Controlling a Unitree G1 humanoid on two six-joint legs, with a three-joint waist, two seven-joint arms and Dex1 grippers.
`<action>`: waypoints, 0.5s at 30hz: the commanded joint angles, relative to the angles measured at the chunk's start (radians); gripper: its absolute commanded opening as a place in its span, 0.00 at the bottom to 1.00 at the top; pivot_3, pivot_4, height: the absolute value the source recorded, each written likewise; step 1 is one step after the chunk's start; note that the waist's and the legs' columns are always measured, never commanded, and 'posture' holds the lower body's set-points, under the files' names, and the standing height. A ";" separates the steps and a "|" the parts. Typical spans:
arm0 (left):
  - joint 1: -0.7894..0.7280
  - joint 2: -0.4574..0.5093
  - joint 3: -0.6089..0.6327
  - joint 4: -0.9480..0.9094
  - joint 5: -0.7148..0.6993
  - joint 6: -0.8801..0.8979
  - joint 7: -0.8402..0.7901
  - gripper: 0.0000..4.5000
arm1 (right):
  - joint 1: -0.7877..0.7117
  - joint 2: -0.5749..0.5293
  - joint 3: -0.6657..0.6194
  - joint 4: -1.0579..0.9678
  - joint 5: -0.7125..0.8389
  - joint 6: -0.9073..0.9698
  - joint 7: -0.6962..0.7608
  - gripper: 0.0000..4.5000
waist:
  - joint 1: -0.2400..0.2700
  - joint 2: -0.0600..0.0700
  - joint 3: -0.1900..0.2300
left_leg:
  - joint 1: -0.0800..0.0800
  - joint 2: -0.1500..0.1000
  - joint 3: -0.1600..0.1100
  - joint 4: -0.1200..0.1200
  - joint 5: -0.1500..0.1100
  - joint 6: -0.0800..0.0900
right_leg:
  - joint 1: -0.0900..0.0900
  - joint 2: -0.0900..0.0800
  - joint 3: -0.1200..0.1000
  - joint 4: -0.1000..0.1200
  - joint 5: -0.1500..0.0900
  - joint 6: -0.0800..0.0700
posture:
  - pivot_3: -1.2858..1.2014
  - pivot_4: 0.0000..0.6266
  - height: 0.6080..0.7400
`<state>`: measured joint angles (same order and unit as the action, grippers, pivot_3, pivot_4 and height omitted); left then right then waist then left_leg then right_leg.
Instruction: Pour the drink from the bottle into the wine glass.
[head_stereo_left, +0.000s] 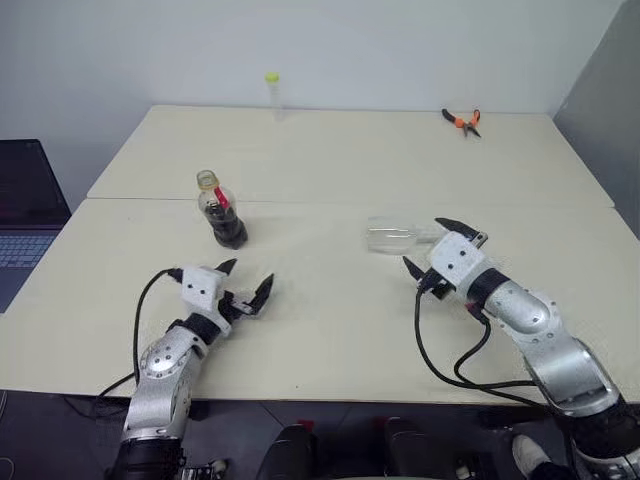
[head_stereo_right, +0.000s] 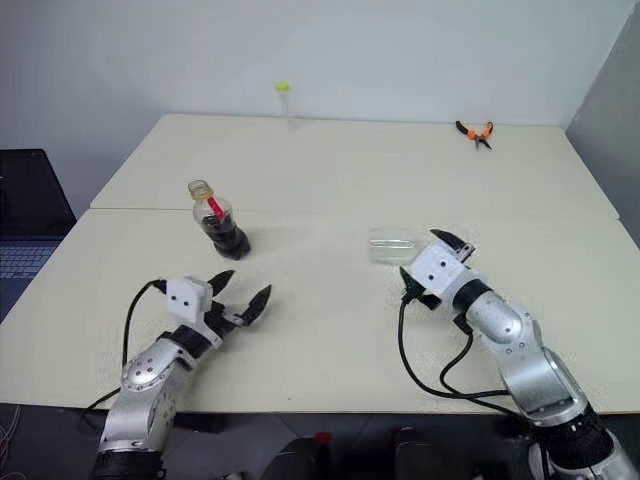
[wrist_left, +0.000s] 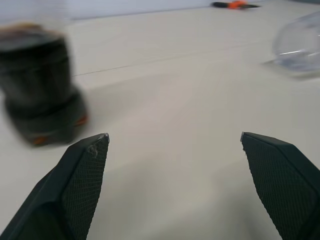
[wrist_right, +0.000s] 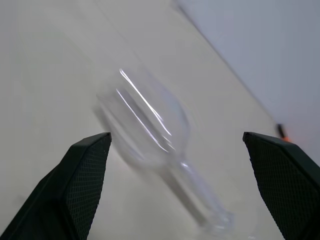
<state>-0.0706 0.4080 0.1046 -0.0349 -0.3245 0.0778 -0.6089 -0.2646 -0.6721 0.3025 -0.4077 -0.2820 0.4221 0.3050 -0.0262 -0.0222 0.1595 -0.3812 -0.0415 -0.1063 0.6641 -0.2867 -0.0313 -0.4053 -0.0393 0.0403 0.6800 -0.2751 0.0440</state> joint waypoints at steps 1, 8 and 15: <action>-0.044 0.052 -0.023 -0.068 -0.055 0.067 -0.100 0.99 | -0.047 -0.034 0.068 0.074 -0.211 -0.076 -0.050 1.00 | -0.001 0.000 0.000 | 0.000 0.000 0.000 0.000 0.000 0.000 | 0.000 0.000 0.000 0.000 0.000 0.000 | 0.52 0.24 1.00; -0.140 0.145 -0.077 -0.070 -0.107 0.161 -0.290 0.99 | -0.137 0.023 0.159 0.291 -0.507 -0.119 -0.169 1.00 | -0.005 0.001 0.000 | 0.000 0.001 0.002 -0.001 0.000 -0.001 | -0.001 0.001 0.001 0.000 0.000 -0.001 | 0.52 0.24 1.00; -0.191 0.140 -0.101 -0.046 -0.092 0.153 -0.339 0.99 | -0.159 0.090 0.170 0.431 -0.630 -0.134 -0.223 1.00 | -0.004 0.001 0.000 | 0.000 0.001 0.002 -0.001 0.000 -0.001 | -0.001 0.001 0.001 0.000 0.000 -0.001 | 0.52 0.24 1.00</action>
<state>-0.2463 0.5469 0.0041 -0.0677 -0.4149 0.2407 -0.9370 -0.4067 -0.5846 0.4739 0.0127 -0.8825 0.2959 0.1094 -0.0305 -0.0216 0.1598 -0.3813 -0.0406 -0.1048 0.6635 -0.2864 -0.0318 -0.4060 -0.0383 0.0415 0.6798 -0.2754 0.0432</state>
